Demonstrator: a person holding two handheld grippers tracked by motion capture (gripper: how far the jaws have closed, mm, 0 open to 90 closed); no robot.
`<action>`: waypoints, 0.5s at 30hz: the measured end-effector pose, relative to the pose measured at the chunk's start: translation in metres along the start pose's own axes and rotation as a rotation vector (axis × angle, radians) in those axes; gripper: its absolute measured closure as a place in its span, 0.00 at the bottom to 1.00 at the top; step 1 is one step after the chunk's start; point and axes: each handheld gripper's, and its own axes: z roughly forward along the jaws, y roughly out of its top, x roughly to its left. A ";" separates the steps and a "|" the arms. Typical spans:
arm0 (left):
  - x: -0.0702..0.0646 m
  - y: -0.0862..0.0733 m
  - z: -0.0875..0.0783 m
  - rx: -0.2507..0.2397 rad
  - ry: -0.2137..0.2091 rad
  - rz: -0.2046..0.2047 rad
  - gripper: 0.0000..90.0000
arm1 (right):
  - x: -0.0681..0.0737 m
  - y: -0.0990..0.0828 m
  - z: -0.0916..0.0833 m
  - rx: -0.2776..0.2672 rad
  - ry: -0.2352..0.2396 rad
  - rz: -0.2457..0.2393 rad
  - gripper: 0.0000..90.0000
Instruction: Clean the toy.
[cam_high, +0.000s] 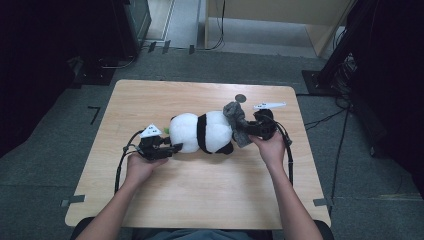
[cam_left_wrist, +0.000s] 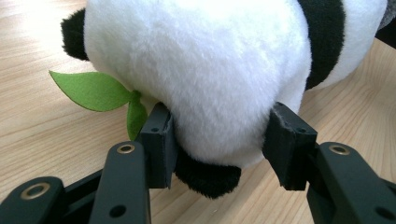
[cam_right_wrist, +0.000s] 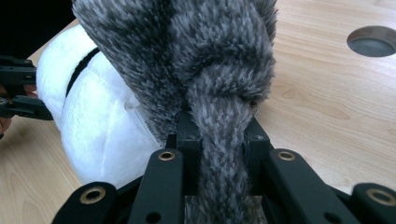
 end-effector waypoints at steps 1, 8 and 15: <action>0.000 0.000 0.000 -0.001 0.000 -0.001 0.54 | 0.000 -0.001 0.001 -0.006 0.000 0.000 0.84; 0.001 0.000 0.000 0.002 -0.005 -0.006 0.54 | -0.004 -0.010 0.008 0.014 0.010 0.035 0.84; 0.001 0.000 0.000 0.004 -0.003 -0.007 0.54 | -0.006 -0.020 0.024 0.099 -0.015 0.039 0.84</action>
